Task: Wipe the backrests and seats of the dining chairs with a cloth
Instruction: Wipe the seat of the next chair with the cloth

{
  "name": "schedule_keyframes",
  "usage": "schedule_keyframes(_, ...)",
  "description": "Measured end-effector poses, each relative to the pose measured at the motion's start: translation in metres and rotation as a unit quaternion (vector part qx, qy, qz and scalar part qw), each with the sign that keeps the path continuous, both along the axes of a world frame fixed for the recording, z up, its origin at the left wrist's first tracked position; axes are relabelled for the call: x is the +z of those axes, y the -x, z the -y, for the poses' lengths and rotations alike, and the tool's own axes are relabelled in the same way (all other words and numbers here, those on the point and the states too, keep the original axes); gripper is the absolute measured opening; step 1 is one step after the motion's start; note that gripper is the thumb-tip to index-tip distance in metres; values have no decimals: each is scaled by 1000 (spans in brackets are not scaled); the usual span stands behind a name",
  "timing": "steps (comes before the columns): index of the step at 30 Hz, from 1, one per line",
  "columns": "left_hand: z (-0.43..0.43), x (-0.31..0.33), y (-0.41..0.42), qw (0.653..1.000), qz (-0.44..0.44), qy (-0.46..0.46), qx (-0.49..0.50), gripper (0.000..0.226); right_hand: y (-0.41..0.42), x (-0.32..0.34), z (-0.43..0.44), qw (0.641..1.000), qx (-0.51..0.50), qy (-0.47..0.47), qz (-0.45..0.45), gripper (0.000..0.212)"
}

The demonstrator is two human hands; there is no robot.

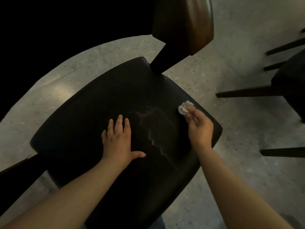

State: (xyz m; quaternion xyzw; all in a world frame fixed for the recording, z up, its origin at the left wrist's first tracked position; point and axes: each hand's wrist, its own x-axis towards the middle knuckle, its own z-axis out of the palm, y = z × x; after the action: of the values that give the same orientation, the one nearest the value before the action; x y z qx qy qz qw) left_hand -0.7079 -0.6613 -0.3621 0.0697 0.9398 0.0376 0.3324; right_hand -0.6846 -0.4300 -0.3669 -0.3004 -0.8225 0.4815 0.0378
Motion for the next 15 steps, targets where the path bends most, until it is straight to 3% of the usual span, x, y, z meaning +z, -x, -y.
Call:
schedule_keyframes(5, -4, -2, 2, 1000, 4, 17, -4, 134, -27, 7, 4, 997, 73, 17, -1, 25)
schedule_keyframes(9, -8, -3, 1, 999, 3, 41, -7, 135, -7, 14, -36, 999, -7, -5, -31, 26)
schedule_keyframes(15, -13, 1, 3, 997, 22, 69, -21, 134, -11, -1, -35, 998, -59, 9, 18, 27)
